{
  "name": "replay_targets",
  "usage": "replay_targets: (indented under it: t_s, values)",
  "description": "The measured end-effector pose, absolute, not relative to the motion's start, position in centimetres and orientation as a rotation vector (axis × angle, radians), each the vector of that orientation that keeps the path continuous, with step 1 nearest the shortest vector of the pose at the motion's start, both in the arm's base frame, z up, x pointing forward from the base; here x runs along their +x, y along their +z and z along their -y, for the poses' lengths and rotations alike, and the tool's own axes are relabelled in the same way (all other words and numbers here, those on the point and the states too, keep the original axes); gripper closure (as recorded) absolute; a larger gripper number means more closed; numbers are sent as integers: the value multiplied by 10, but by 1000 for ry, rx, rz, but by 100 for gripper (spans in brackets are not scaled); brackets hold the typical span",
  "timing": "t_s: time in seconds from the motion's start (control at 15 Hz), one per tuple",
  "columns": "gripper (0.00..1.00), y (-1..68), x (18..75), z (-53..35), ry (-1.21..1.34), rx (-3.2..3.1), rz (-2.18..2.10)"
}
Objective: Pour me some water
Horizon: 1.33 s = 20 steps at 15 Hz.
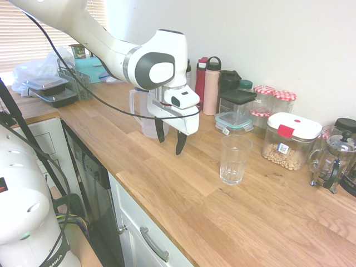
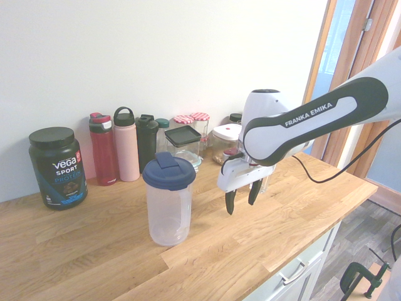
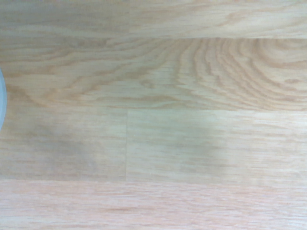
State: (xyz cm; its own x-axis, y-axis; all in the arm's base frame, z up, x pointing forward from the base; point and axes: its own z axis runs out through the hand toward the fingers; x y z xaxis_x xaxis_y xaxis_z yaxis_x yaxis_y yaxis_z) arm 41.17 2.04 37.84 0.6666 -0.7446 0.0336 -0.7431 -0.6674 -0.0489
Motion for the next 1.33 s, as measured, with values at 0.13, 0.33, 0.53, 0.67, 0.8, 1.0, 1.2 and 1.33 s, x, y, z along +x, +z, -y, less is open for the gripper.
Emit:
replay_targets:
  t_s: [0.13,0.33,0.53,0.67,0.8,1.0,1.2,1.33]
  values:
    - [0,376,413,-20,-73,-2852,-1273]
    - [0,407,407,-35,-108,-2833,-1342]
    - [0,465,367,-71,-197,-2847,-1331]
    - [0,496,333,-106,-298,-2836,-1325]
    - [0,508,303,-145,-392,-2809,-1304]
    - [0,510,293,-186,-463,-2767,-1273]
    - [0,498,308,-222,-520,-2715,-1242]
    - [0,486,329,-236,-557,-2693,-1260]
